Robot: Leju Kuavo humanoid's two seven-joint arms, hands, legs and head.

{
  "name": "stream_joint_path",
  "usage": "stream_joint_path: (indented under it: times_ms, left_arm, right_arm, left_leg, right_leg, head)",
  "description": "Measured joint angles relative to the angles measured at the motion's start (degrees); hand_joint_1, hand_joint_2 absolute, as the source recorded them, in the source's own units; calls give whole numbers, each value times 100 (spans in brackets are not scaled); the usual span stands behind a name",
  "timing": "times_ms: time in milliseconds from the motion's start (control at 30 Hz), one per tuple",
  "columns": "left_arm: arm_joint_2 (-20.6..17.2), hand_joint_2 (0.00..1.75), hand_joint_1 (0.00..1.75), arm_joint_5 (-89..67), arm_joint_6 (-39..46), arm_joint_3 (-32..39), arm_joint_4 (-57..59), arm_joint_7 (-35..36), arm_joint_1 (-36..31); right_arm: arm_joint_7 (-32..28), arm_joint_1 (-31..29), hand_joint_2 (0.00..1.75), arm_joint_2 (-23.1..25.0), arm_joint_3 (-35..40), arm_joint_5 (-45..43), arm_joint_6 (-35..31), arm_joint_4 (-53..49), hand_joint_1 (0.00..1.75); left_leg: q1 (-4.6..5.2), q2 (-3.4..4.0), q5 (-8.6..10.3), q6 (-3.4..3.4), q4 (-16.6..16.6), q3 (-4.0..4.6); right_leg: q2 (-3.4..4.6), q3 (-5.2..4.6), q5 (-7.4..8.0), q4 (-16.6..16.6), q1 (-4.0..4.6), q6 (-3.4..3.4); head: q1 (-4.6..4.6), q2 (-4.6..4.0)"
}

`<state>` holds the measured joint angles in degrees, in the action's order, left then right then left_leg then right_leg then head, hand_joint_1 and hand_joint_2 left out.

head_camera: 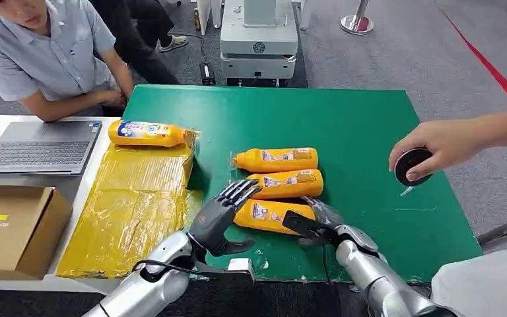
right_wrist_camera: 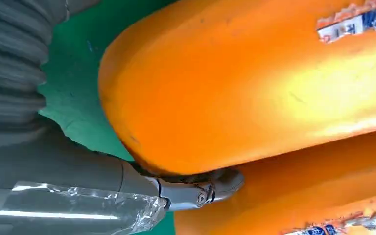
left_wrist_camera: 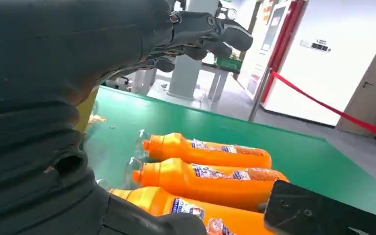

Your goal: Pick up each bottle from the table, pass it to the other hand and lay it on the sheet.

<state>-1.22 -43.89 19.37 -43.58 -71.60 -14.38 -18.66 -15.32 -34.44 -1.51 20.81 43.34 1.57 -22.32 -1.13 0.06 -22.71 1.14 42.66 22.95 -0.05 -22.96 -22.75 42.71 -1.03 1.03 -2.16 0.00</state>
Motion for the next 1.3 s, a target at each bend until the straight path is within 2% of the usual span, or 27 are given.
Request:
stream_joint_path:
  times_ms: [267,1300]
  left_arm:
    - [39,175,0,70,15,-7,52,-30,-76]
    - [100,175,0,181,52,-74,151,-59,-180]
  right_arm:
    - [83,-186,175,20,-15,-105,118,111,0]
    - [24,-186,175,120,-2,-81,144,295,0]
  left_leg:
    - [0,0,0,0,0,0]
    - [0,0,0,0,0,0]
  right_leg:
    - [0,0,0,0,0,0]
    - [0,0,0,0,0,0]
  head:
    - [-2,0]
    - [2,0]
